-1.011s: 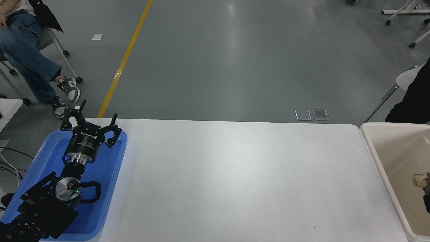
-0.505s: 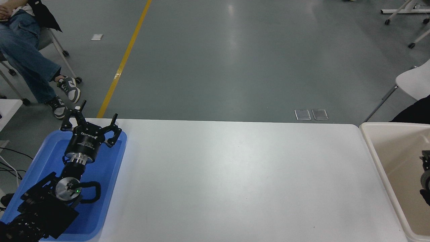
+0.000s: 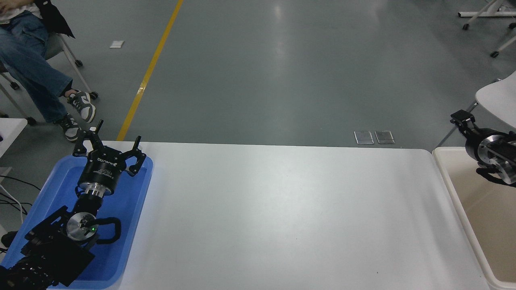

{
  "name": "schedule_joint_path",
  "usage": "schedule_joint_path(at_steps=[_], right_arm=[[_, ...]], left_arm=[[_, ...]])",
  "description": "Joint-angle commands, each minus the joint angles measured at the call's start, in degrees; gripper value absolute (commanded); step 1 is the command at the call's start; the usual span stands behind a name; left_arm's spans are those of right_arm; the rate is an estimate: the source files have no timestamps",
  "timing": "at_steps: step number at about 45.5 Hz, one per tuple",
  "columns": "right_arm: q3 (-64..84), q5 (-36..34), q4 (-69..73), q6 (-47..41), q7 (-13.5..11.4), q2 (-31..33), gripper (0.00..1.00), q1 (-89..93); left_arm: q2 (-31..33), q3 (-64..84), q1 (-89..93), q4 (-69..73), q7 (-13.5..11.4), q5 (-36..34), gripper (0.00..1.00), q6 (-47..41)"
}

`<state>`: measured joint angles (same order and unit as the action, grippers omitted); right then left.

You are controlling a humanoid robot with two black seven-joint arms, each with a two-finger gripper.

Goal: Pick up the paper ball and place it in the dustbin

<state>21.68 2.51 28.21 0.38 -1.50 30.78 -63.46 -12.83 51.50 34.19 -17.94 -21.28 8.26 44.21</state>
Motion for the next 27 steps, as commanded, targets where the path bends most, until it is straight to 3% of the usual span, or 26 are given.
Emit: schedule_joint_path(at_steps=[1, 9, 18, 21, 27], right_arm=[[-17.4, 1.1, 3.9, 0.8, -0.1, -0.7, 1.0, 0.2], [-53.4, 2.1, 3.4, 1.1, 0.0, -5.3, 1.0, 11.6], [-71.7, 2.3, 5.3, 0.0, 0.8, -5.9, 1.0, 20.5], [-75.9, 2.3, 6.9, -0.4, 3.1, -5.8, 1.0, 23.6], [-80.6, 2.6, 11.4, -1.5, 9.9, -5.6, 1.0, 29.9]], left_arm=[[0.0, 0.0, 0.0, 0.0, 0.0, 0.0, 1.0, 0.0], [0.0, 0.0, 0.0, 0.0, 0.0, 0.0, 1.0, 0.0], [0.0, 0.0, 0.0, 0.0, -0.1, 0.0, 1.0, 0.0], [0.0, 0.0, 0.0, 0.0, -0.1, 0.0, 1.0, 0.0], [0.0, 0.0, -0.1, 0.0, -0.1, 0.0, 1.0, 0.0]])
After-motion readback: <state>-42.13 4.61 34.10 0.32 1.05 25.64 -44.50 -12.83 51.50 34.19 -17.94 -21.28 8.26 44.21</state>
